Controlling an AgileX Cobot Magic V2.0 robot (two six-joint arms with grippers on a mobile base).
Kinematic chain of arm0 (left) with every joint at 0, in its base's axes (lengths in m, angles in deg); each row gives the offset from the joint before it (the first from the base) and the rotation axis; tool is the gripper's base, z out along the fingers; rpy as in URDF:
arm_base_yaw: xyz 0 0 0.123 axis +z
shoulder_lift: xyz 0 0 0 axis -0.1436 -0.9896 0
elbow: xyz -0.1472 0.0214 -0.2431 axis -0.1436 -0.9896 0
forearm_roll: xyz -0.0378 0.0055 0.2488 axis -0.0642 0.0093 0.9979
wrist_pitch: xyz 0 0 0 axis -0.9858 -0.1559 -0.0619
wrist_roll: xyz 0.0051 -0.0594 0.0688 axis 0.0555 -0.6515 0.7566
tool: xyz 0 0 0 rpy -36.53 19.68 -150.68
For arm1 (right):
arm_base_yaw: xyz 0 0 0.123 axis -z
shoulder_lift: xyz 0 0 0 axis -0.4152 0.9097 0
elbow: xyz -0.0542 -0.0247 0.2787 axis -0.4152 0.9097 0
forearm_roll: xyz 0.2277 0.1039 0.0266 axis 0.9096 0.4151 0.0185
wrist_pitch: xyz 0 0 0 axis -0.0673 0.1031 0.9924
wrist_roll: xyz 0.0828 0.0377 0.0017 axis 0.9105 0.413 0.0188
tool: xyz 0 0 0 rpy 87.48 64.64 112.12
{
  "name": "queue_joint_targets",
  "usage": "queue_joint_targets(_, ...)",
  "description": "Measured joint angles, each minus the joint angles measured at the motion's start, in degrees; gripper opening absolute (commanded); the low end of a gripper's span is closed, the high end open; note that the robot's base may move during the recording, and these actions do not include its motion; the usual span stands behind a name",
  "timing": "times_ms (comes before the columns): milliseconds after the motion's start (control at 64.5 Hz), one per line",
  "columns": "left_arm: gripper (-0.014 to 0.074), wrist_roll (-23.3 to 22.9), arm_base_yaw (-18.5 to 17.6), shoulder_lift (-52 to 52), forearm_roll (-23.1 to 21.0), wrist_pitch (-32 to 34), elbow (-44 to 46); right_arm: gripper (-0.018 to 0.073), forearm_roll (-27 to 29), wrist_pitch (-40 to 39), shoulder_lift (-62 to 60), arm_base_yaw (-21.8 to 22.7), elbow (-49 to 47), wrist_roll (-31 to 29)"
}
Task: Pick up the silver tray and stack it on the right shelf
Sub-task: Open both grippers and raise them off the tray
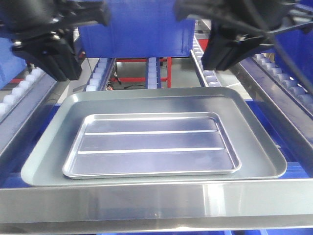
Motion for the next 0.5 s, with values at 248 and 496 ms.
queue_joint_targets(248,-0.0099,0.0,0.0,15.3,0.1,22.7,-18.7,0.0054,-3.2,-21.2,-19.0,-0.5,17.2,-0.5)
queue_joint_targets(496,-0.01,0.0,0.0,33.8,6.9,36.5,-35.3,0.0054,-12.0,-26.2,-39.0,-0.5,27.9,-0.6)
